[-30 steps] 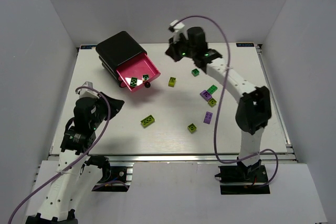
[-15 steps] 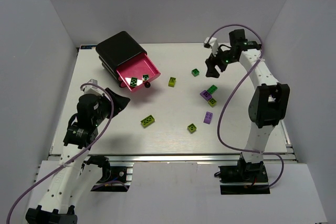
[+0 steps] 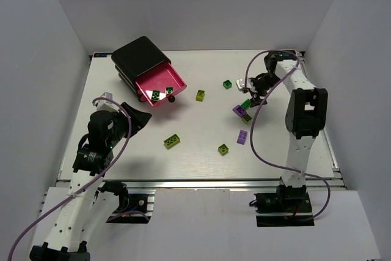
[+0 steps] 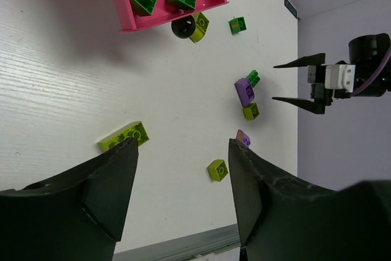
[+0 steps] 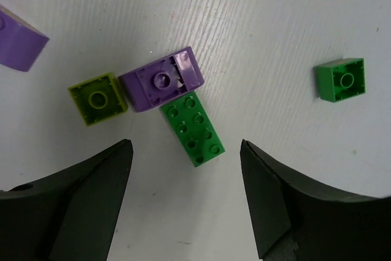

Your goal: Sort the legos into containers by color

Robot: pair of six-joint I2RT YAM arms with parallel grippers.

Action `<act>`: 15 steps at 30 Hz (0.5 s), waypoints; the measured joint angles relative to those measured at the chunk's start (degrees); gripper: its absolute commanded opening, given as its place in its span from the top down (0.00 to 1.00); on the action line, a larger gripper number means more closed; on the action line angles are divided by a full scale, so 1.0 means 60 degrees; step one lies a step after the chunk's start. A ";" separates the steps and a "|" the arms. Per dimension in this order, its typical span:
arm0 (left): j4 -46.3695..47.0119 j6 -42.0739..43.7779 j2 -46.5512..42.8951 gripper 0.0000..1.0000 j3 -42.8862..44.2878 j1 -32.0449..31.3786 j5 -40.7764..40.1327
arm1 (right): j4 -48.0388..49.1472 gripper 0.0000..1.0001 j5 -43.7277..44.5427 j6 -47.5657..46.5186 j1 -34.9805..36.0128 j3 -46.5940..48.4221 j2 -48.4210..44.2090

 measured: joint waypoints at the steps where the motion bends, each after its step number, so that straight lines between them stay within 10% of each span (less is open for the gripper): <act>1: -0.0004 -0.0015 -0.0004 0.29 0.0000 0.0000 0.0000 | 0.0015 0.24 0.0040 -0.0135 0.0051 0.0142 0.0168; 15: -0.0229 -0.0117 0.0178 0.29 0.0000 -0.0007 -0.0007 | 0.0011 0.25 0.1195 -0.0754 0.0393 0.1082 0.1694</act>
